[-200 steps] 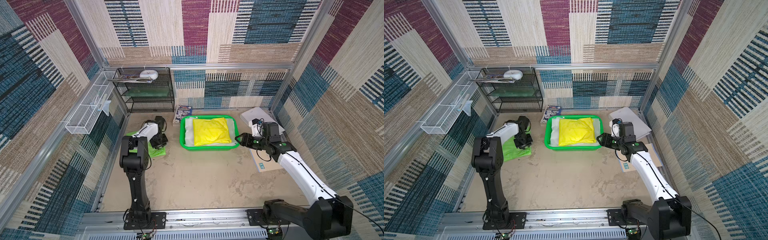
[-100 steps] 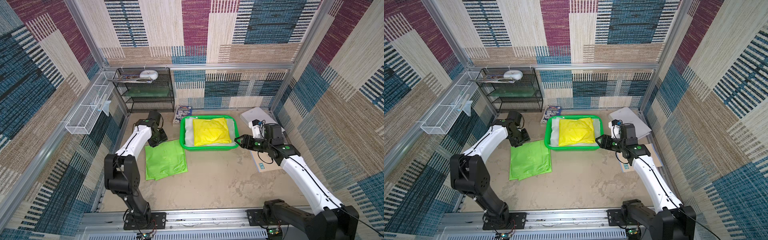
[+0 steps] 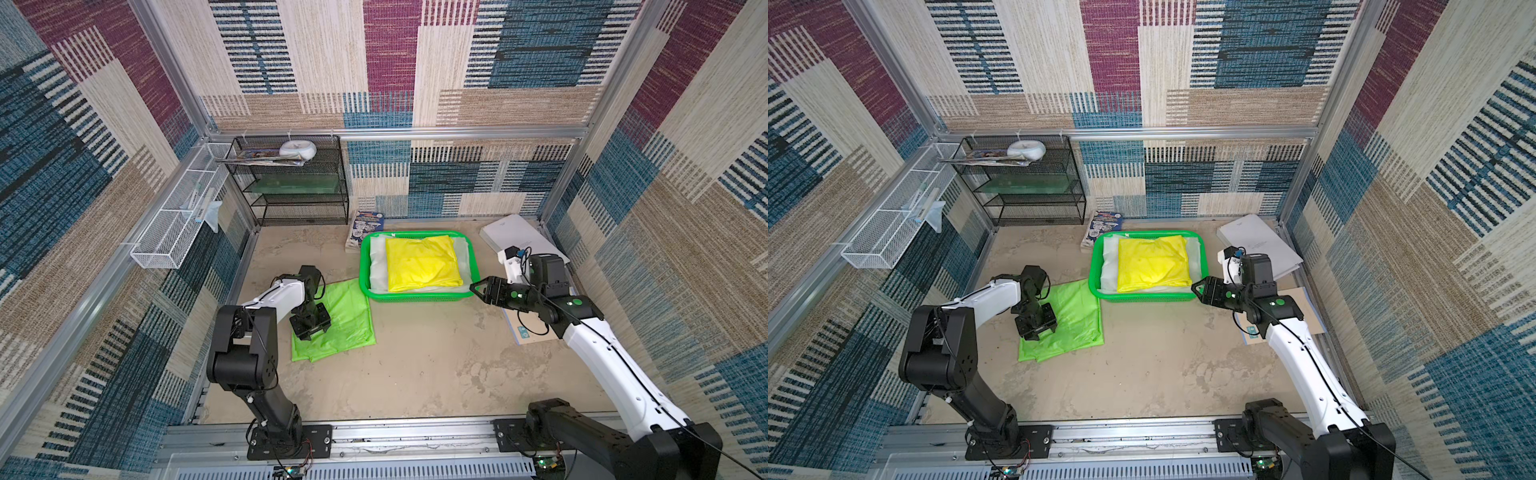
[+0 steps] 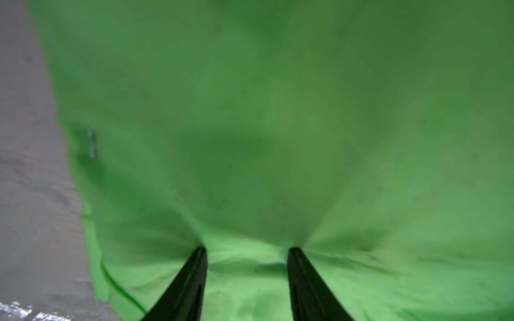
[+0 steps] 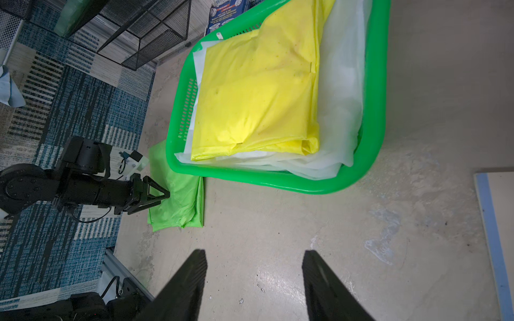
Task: Put the folded raincoat in the basket
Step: Adjust the raincoat at the center of the board.
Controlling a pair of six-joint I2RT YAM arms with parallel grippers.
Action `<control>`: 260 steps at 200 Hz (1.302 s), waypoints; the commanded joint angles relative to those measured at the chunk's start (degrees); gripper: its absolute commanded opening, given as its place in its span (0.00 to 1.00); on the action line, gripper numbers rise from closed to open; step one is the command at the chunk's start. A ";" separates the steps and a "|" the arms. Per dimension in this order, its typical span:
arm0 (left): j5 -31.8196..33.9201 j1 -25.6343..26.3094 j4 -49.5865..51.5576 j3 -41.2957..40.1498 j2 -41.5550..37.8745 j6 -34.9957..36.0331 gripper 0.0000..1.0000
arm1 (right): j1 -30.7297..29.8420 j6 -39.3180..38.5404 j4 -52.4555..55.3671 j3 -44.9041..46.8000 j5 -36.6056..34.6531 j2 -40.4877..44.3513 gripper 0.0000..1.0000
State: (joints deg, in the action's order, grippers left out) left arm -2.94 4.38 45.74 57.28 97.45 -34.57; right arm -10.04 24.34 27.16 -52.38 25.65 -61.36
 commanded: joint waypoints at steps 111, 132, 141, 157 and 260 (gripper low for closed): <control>-9.16 19.01 5.90 -3.92 -32.16 -7.77 0.55 | -0.96 1.48 1.53 4.66 3.73 1.85 0.60; -5.91 15.88 7.22 -0.97 -25.22 -3.53 0.54 | -2.80 3.82 0.53 9.96 6.48 5.38 0.57; -8.11 14.86 5.52 -0.75 -22.91 -1.76 0.53 | -5.17 5.78 -1.29 12.75 7.82 6.66 0.58; -9.01 12.80 2.90 -1.83 -21.35 -1.82 0.53 | -11.99 9.87 -4.89 16.35 8.13 7.35 0.63; -12.12 -7.11 0.66 14.41 -3.41 2.91 0.55 | -44.77 33.67 -41.84 22.63 -8.11 -14.01 0.71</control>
State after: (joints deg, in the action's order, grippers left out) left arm -13.37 -0.80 45.30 68.23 90.06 -33.52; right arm -52.58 51.40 -2.37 -30.28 21.52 -71.72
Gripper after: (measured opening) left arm 0.553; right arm 0.711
